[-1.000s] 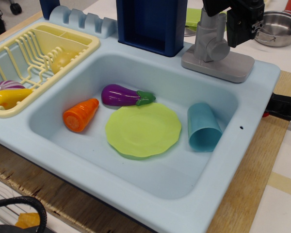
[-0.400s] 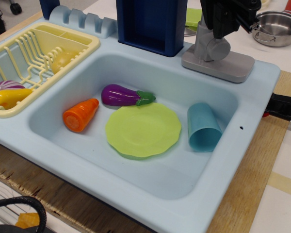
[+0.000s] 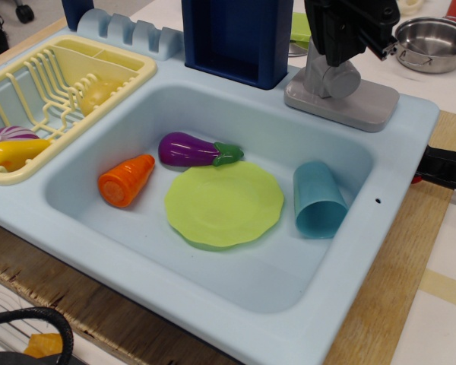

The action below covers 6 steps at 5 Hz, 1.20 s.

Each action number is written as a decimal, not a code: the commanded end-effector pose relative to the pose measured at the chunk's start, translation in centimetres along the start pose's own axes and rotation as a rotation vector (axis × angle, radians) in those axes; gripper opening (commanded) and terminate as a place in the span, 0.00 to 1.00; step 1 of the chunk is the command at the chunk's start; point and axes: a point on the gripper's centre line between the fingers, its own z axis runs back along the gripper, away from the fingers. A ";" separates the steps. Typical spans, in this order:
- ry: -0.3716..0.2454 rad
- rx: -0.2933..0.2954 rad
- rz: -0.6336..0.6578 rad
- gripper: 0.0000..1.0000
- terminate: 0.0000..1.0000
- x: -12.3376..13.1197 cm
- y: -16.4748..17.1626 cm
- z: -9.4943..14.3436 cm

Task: Turn lever vertical to-front

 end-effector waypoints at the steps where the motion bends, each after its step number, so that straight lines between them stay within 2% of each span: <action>1: 0.000 -0.045 0.021 0.00 0.00 -1.6 -1.2 0.0; 4: 0.057 -0.120 0.091 0.00 0.00 -5.2 -1.1 -2.8; 5: 0.098 -0.158 0.112 0.00 0.00 -5.9 -1.0 -3.6; 6: 0.112 -0.165 0.138 0.00 0.00 -6.8 -1.2 -3.8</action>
